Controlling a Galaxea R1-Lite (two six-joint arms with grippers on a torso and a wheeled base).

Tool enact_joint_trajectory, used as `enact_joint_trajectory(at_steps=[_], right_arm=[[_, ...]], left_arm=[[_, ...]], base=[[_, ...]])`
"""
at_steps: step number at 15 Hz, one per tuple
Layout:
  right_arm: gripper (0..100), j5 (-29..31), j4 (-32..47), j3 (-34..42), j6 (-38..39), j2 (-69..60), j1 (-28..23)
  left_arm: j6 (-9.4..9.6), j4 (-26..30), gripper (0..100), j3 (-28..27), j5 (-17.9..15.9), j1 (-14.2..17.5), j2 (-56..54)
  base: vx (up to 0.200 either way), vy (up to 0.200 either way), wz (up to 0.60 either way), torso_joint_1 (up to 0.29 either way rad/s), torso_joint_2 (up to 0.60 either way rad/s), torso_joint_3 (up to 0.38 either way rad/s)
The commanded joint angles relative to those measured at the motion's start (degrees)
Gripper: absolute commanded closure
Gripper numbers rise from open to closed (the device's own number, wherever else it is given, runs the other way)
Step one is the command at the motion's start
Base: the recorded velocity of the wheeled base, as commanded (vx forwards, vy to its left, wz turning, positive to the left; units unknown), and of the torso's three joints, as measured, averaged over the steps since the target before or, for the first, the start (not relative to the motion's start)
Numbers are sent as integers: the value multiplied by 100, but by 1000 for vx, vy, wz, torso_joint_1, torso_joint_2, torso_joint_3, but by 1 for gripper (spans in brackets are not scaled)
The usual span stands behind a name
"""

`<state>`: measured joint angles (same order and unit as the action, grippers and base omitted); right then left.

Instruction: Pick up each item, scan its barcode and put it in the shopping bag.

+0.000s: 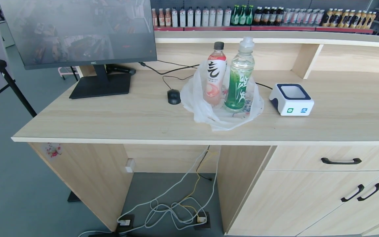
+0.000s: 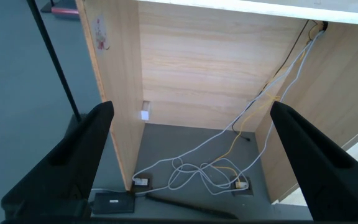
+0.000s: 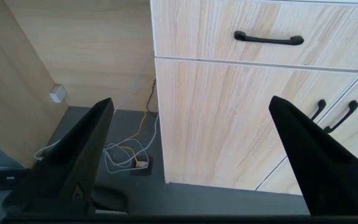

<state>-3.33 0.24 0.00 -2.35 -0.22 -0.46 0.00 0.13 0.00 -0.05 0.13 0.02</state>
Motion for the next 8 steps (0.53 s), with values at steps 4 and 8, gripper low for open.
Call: enact_joint_trajectory(at_steps=[4,8], right_arm=[[0,-1,2,0,-2,22,2],[0,-1,2,0,-11,22,2]], left_arm=[[18,-5,0,0,-4,4,-2],[9,-5,0,0,-4,4,6]], base=[[0,-50,0,8,4,-2],[0,-100,0,0,-2,1]])
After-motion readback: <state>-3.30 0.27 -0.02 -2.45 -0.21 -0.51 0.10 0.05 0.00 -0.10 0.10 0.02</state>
